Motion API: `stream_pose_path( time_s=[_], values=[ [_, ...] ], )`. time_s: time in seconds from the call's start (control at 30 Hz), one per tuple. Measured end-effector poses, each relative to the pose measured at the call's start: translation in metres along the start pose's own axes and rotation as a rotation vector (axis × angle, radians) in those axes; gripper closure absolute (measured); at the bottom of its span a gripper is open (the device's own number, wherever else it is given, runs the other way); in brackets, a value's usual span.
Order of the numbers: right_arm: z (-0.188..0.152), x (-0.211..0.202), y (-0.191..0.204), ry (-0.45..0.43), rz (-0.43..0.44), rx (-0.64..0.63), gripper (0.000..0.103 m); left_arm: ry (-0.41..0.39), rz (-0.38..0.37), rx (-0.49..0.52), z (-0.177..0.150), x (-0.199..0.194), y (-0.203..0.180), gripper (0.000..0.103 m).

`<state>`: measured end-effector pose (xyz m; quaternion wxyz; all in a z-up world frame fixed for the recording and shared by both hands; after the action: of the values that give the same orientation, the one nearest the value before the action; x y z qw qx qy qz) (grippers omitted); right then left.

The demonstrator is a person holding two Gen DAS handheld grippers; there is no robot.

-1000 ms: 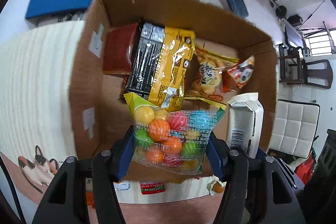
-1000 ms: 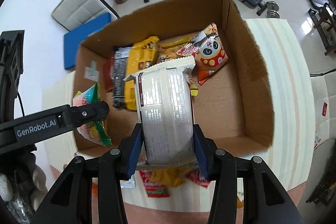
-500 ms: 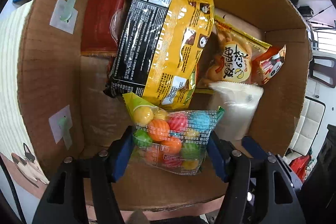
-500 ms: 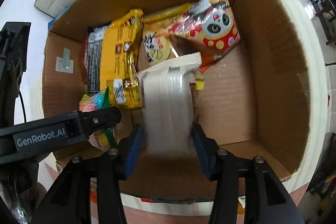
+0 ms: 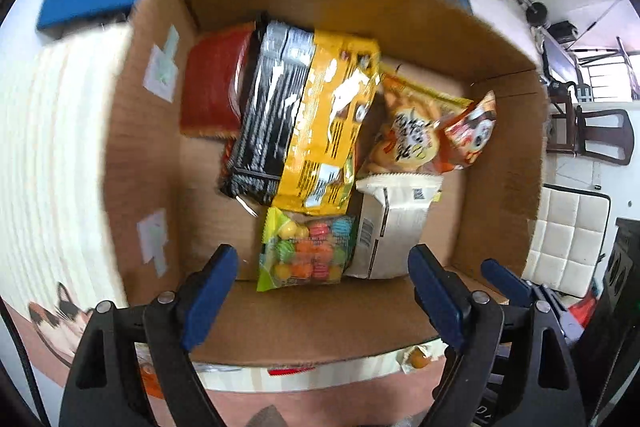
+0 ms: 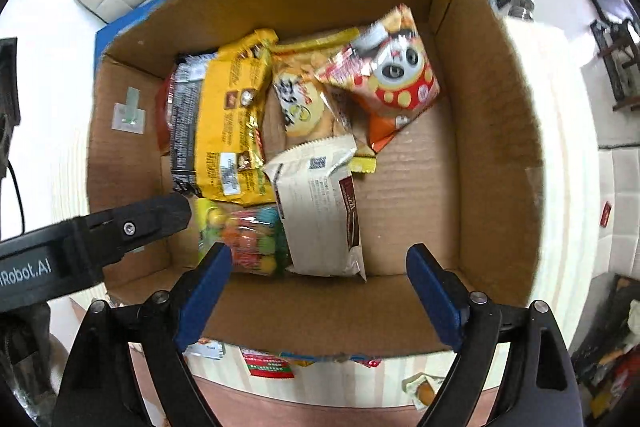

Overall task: Organize snacks
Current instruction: 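Carry both items into the box and open both tools, then move both tools back to the remaining snacks and close on the next packets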

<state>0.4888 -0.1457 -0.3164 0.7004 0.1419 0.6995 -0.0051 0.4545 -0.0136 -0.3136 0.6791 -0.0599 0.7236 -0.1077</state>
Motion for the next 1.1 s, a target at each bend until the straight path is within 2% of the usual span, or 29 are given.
stream_pose_path(
  time_s=[0.13,0.27,0.37,0.53,0.6,0.73,0.93,1.1],
  values=[
    [-0.007,-0.029,0.010,-0.105,-0.001,-0.083,0.012,-0.165,0.083,0.050,-0.013,-0.038,-0.006,0.016],
    [-0.022,-0.050,0.017,-0.138,0.048,-0.088,0.012,-0.311,0.162,0.103,-0.026,-0.072,-0.010,0.016],
    [-0.040,-0.060,0.018,-0.131,0.098,-0.069,0.012,-0.386,0.166,0.093,-0.044,-0.090,-0.007,0.016],
    [-0.081,-0.058,0.015,-0.080,0.157,-0.040,0.012,-0.426,0.233,0.033,-0.088,-0.103,0.015,0.016],
    [-0.097,-0.049,0.012,-0.055,0.164,-0.028,0.012,-0.422,0.248,-0.003,-0.106,-0.097,0.027,0.016],
    [-0.123,-0.009,0.007,0.040,0.180,0.017,0.012,-0.330,0.277,-0.060,-0.139,-0.060,0.060,0.016],
    [-0.131,0.051,0.000,0.111,0.148,0.080,0.016,-0.144,0.247,-0.121,-0.155,0.013,0.097,0.016],
    [-0.131,0.086,-0.001,0.149,0.118,0.123,0.019,-0.075,0.260,-0.130,-0.154,0.047,0.109,0.016]
  ],
)
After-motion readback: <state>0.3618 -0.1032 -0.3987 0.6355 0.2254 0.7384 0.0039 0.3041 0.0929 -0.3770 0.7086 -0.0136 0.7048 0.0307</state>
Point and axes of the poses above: each gripper's, at about its wrist camera, not at the fingertips, and x roughly the way its jaws point, y to its left, z to its top, the point moved 5 cm from there along x, roughly the way its jaws point, and after that the axes turned 7 degrees about x, right-handed, at the moved point
